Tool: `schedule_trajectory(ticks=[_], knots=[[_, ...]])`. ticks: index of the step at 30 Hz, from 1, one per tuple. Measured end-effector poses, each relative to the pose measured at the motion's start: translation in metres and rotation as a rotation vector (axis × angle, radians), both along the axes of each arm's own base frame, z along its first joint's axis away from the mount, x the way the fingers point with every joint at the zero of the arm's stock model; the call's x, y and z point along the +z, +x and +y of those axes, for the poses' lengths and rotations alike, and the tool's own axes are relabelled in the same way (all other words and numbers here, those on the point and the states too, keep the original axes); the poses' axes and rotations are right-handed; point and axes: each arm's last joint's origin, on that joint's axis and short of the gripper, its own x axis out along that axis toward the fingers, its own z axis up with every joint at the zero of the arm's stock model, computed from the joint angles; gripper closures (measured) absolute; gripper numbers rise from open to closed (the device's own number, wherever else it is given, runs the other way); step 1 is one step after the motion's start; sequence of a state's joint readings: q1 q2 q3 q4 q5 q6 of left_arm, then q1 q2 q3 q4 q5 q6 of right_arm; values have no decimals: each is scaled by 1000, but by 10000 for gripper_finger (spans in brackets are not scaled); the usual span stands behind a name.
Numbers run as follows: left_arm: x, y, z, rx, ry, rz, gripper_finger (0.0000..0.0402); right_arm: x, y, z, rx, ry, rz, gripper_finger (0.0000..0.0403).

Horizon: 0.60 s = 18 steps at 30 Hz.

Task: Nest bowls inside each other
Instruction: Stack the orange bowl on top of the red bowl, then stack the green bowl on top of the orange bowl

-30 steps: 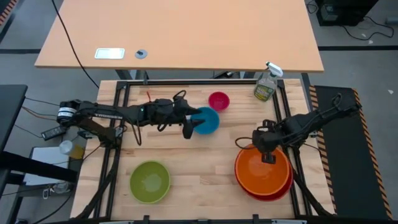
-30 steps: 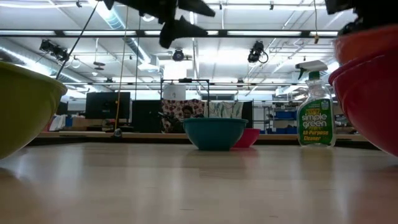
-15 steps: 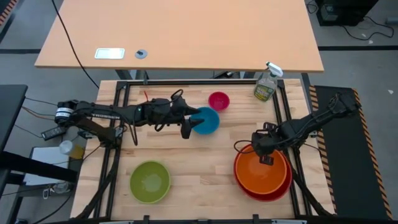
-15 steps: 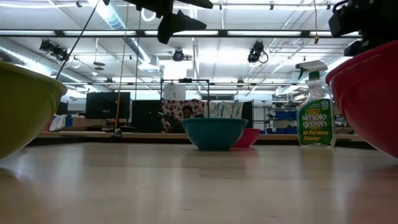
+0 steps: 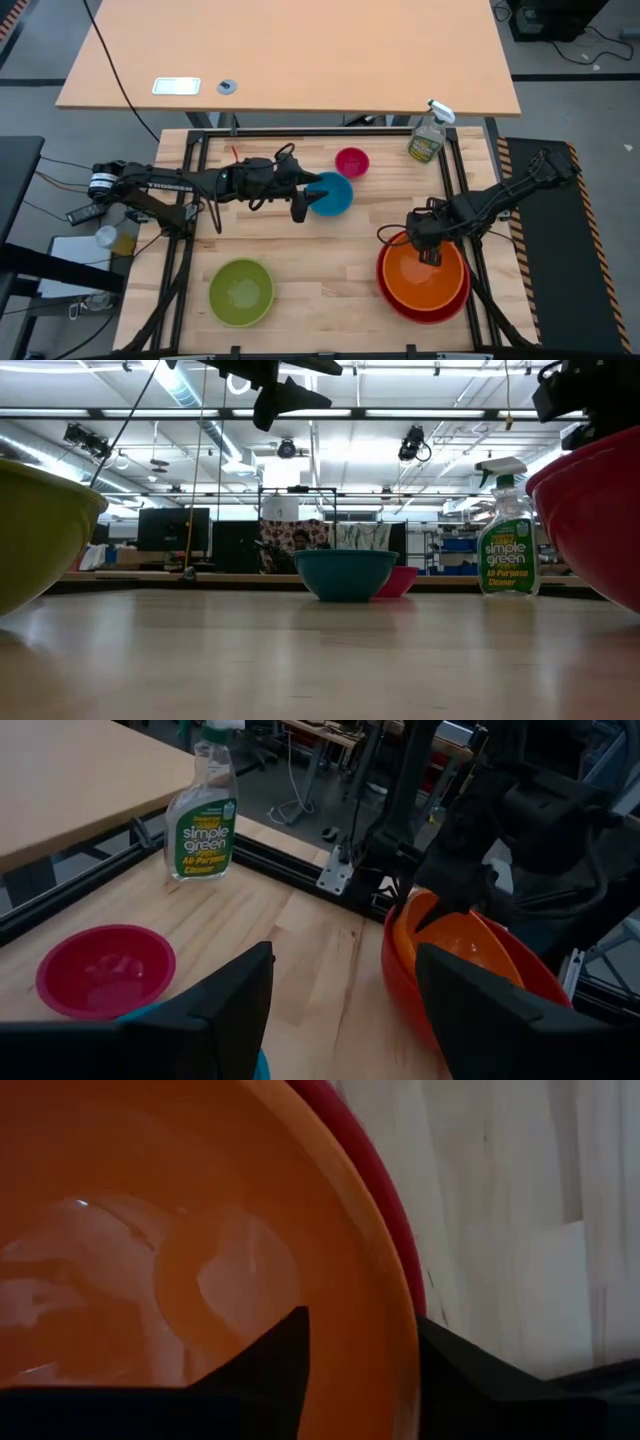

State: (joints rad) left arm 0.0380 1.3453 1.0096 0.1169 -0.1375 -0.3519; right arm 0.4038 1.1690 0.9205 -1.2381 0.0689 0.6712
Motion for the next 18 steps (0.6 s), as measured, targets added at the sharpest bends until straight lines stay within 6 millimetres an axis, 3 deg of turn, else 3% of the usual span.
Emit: schedule_trajectory(ticks=[18], knots=[[1,0,1,7,-5,-7,155,32,-6,-4,2,-12,49,168]])
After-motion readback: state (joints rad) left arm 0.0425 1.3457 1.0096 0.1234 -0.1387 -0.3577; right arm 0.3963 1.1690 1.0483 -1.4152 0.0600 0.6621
